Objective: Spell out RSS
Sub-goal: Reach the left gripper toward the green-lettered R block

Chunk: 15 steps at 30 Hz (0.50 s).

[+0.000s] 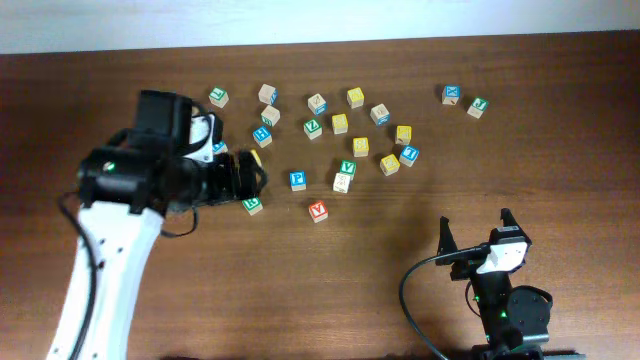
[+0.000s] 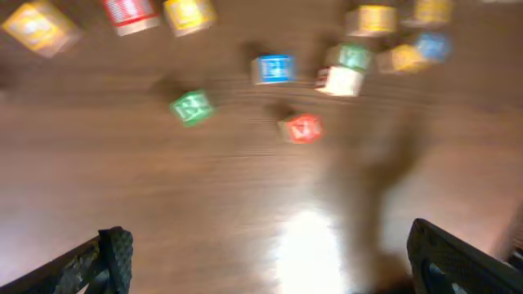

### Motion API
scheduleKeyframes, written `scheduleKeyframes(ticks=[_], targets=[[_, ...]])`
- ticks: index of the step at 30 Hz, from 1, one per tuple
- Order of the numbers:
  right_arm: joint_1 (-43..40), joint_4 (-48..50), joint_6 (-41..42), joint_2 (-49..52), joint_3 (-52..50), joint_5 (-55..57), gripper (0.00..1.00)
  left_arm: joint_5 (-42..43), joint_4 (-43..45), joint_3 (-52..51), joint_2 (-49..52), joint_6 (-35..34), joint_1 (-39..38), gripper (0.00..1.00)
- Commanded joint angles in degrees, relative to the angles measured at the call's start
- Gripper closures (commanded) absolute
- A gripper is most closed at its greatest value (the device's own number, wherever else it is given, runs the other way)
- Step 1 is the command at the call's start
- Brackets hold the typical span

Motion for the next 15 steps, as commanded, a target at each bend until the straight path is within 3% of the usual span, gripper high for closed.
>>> scheduleKeyframes(ticks=[1, 8, 15], targets=[[0.31, -0.22, -0.02, -0.33, -0.42, 0.48, 0.02, -17.59, -0.52, 0.52, 5.75, -10.84, -3.43, 0.01], [0.31, -0.22, 0.00, -0.33, -0.42, 0.48, 0.02, -15.58, -0.13, 0.52, 16.61, -13.07, -3.48, 0.01], [0.31, -0.22, 0.00, -0.33, -0.42, 0.48, 0.02, -15.56, -0.52, -0.35, 18.56, -13.11, -3.61, 0.01]])
